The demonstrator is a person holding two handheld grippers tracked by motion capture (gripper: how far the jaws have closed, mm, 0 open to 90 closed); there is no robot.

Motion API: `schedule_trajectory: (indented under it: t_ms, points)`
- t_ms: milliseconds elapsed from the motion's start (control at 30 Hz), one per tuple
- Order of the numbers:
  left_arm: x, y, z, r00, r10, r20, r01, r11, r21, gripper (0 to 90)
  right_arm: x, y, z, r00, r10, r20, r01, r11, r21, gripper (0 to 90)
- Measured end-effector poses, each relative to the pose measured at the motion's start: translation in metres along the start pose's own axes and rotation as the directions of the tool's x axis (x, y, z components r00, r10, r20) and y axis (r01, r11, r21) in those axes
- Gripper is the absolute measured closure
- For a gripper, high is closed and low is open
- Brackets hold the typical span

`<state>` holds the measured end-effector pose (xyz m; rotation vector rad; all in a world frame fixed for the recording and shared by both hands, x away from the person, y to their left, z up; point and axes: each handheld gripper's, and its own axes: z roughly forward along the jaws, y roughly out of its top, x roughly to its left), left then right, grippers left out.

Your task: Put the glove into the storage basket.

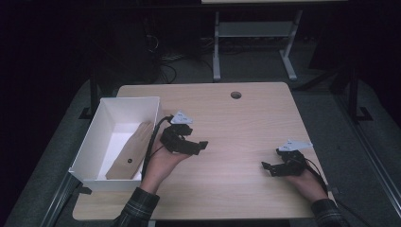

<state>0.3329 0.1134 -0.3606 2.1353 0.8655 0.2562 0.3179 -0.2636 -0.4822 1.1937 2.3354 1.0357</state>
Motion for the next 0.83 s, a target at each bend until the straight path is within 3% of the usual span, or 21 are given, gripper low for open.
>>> schedule_trajectory:
  t_ms: [100,333,533,833]
  points:
    - [-0.005,-0.011,0.014,0.9996,0.027,0.005,-0.027,0.9996,0.008,23.4,0.0,0.0,0.0,1.0,0.001,-0.001,-0.001,1.0,0.001,15.6]
    - [-0.009,-0.037,0.038,0.9996,0.021,0.018,-0.021,0.9988,0.043,23.1,0.0,0.0,0.0,1.0,0.001,-0.001,-0.001,1.0,0.001,15.6]
    - [-0.009,-0.058,0.059,0.9986,0.053,-0.001,-0.053,0.9954,0.08,22.9,0.0,0.0,0.0,1.0,0.0,-0.001,0.0,1.0,0.001,15.6]
    - [-0.008,-0.067,0.068,0.9971,0.075,-0.015,-0.073,0.9917,0.106,22.3,0.0,0.0,0.0,1.0,0.0,-0.001,0.0,1.0,0.001,15.6]
